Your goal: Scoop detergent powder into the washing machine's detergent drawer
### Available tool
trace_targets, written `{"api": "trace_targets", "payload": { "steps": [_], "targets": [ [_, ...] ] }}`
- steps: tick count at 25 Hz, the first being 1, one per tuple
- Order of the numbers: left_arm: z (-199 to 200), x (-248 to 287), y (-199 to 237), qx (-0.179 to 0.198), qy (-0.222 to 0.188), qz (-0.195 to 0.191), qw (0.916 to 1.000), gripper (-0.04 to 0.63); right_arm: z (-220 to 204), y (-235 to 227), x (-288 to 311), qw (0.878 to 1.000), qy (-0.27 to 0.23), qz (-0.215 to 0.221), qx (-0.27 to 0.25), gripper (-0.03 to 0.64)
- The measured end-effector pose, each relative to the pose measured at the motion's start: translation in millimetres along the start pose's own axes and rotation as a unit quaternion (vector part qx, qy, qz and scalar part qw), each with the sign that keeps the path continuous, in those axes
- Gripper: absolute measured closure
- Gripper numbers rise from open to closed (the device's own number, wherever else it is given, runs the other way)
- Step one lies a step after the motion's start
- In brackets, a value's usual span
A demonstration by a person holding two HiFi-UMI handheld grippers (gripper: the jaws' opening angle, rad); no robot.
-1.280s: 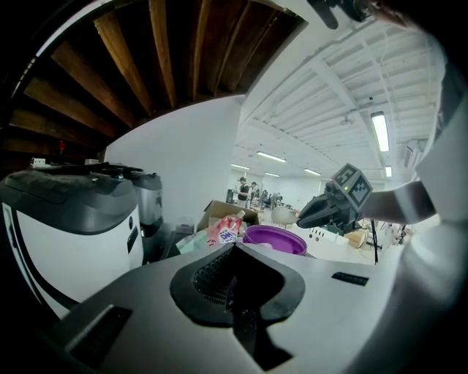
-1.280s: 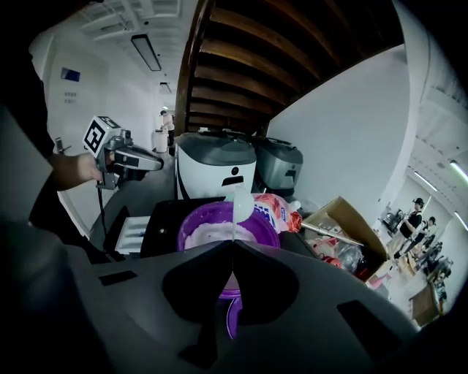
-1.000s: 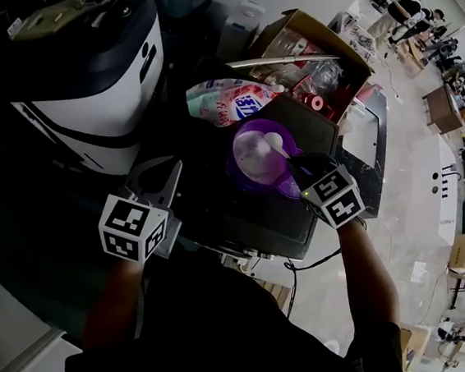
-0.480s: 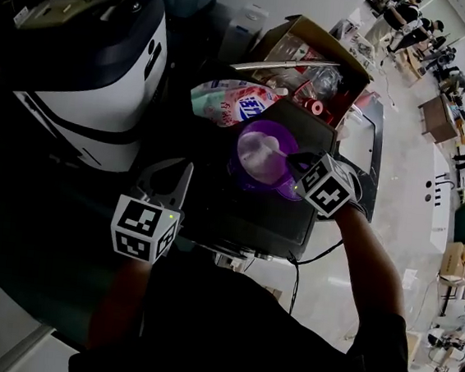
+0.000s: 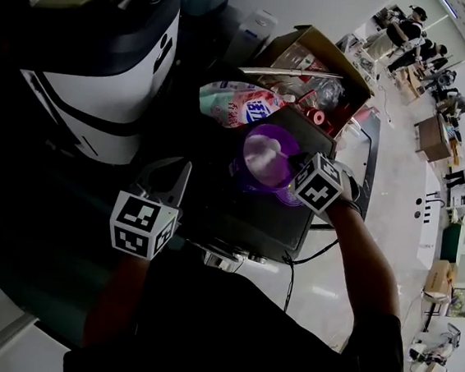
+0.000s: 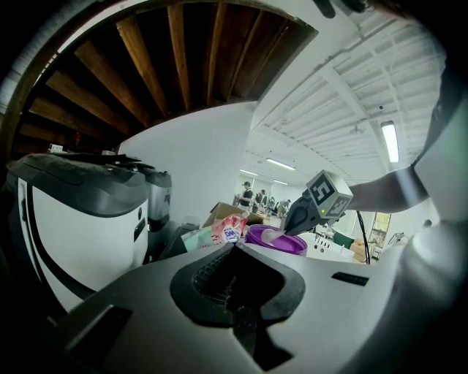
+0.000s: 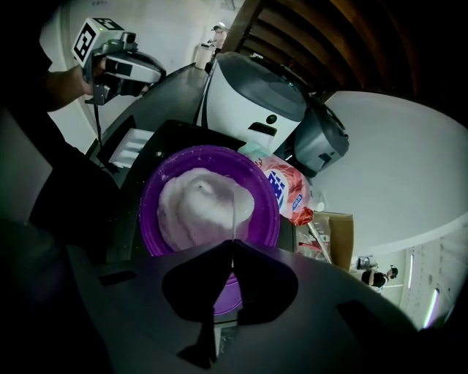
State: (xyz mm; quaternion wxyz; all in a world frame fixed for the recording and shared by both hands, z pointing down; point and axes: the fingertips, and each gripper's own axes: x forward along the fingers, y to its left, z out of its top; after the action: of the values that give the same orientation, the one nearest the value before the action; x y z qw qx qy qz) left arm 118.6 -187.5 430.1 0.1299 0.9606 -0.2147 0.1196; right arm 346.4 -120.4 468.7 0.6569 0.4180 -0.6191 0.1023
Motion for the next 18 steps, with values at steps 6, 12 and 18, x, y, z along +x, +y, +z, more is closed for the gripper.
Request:
{"api": "trace_targets", "payload": {
  "steps": [6,12,18],
  "targets": [
    [0.0,-6.2,5.4,0.0,0.0,0.01,1.0,0.588,3.6,8.9,4.8,1.0,0.005,0.028,-0.002,0.598],
    [-1.3,-7.9,3.0,-0.001,0.002,0.008,1.0,0.587,6.3,17.8,7.1,0.998,0.009,0.058,0.007,0.598],
    [-4.8,-9.6,1.3,-0.003,0.005,0.007,1.0,0.588,9.1,23.1,5.2,0.997,0.013,0.075,-0.002,0.598]
  ]
}}
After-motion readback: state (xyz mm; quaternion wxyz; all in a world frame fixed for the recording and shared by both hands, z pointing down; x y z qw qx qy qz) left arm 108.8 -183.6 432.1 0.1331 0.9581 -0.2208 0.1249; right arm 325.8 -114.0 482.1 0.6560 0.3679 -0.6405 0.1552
